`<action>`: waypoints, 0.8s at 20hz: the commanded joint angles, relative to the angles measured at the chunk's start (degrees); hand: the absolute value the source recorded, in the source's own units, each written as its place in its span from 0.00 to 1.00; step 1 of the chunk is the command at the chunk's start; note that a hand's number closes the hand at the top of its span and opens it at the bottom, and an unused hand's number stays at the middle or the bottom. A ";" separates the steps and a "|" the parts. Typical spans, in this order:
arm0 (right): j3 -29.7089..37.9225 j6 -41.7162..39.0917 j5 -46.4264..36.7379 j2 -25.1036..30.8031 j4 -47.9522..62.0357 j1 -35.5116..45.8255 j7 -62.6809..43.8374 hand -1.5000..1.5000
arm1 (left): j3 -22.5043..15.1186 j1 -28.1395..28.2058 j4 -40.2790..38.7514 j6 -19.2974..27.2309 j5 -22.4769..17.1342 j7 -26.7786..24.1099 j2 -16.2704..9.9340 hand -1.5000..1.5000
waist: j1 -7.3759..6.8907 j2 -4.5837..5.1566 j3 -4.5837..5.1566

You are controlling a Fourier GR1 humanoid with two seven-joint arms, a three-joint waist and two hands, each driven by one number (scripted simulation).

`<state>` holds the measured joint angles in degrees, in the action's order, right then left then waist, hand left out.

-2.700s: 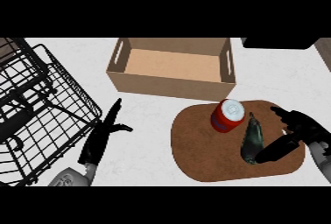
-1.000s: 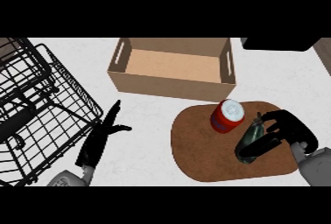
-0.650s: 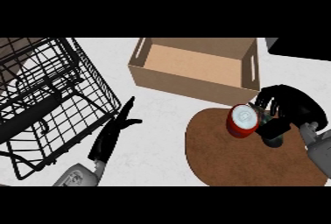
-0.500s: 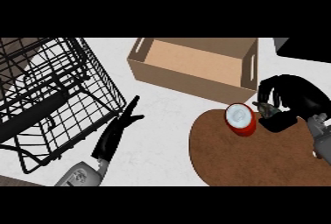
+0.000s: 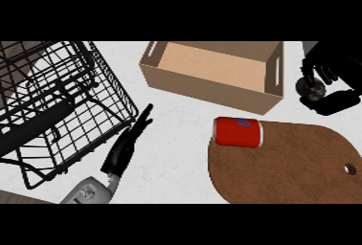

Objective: Pick the eggplant from the cutting board and place it in the cardboard box

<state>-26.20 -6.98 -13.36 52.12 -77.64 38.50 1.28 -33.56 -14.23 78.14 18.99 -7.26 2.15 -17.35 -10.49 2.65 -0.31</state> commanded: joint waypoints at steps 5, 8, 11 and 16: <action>9.18 -6.37 13.72 -3.82 9.51 5.25 24.69 1.00 | 6.22 0.99 -0.03 4.06 0.43 -1.02 -5.10 0.50 | 0.92 -0.52 -0.18; 10.06 -11.64 15.36 -4.29 14.30 8.92 30.50 1.00 | 7.28 0.45 0.59 3.44 -0.24 -0.23 -6.36 0.50 | 1.34 -0.67 0.02; 9.95 -15.43 16.30 -6.98 18.43 13.49 32.53 1.00 | 8.27 0.55 0.75 3.34 -0.70 -0.36 -7.26 0.50 | 1.56 -0.86 0.18; 8.04 -17.67 12.83 -10.92 26.05 20.96 33.48 1.00 | 9.11 1.76 -0.07 3.94 -1.25 -1.30 -7.05 0.50 | 3.37 -1.10 0.34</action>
<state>-17.20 -22.55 0.99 43.87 -56.71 54.80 32.67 -32.89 -11.91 79.69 20.31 -7.78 2.04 -19.03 -7.80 1.94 0.35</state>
